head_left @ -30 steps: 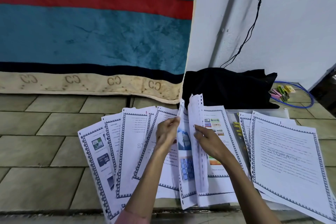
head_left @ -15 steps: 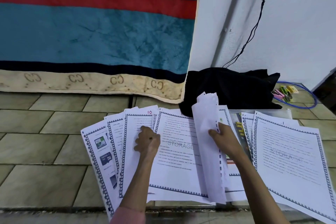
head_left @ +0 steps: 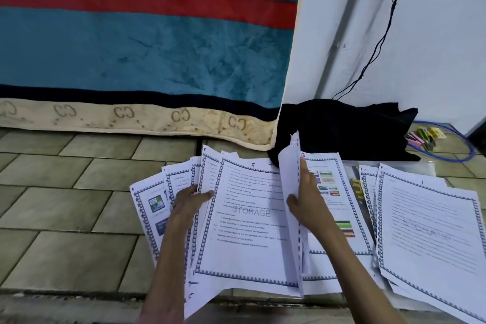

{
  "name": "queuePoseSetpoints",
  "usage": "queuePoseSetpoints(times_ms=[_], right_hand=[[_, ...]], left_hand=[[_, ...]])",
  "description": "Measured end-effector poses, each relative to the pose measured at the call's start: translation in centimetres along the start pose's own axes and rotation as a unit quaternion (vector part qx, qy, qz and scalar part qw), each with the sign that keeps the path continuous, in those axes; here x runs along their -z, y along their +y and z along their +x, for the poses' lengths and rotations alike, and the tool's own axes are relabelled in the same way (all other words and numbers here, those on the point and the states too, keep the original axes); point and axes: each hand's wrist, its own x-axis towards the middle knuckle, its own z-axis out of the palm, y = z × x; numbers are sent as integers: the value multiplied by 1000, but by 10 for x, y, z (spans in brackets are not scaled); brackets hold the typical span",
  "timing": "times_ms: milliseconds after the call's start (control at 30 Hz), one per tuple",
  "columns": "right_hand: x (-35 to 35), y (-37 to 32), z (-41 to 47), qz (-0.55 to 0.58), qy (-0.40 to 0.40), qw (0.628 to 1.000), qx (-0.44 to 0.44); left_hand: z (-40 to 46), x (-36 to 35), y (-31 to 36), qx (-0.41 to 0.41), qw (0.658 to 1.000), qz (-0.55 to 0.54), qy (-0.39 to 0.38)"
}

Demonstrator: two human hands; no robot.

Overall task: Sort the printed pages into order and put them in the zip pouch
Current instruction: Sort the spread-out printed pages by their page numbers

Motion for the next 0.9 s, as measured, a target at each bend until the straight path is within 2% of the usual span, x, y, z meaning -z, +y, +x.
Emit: queuePoseSetpoints(times_ms=[67,100,167,233,300,400,500,600,667,733,767,833,900], right_hand=[[-14,-17,-4,-164,68,982,66],[-25,-26,-7,-225,72,965,114],[-54,-37,-11,-290,18,937,193],[-82,-36,-13,-300,-94,931,183],[-97,-25,-14,-312,-125,929,154],[-97,-14,-14,-310,-124,936,111],[-90,-9,-13,-259,-105,951,132],[-85,-19,-13,-127,-118,980,94],[-75,-37,-16,0,-102,993,56],[-62,-61,-17,180,-93,979,24],[-56,-69,-16,234,-81,969,22],[-43,-72,-8,192,-26,979,57],[-32,-64,-2,120,11,990,74]], left_hand=[[3,-2,-7,2,1000,6,2],[7,-2,-12,2,1000,11,8],[10,-3,-18,5,1000,16,7],[13,0,-24,2,1000,8,3],[14,4,-27,9,1000,-1,0],[9,11,-21,-1,1000,0,19],[12,14,-22,-5,1000,-2,18],[4,11,-12,-14,1000,2,-25],[-7,5,-3,33,990,-53,-125],[-13,-5,6,54,966,-104,-232],[-17,-10,10,53,960,-113,-252],[-23,-15,15,42,968,-114,-220],[-23,-14,14,-2,991,-60,-123]])
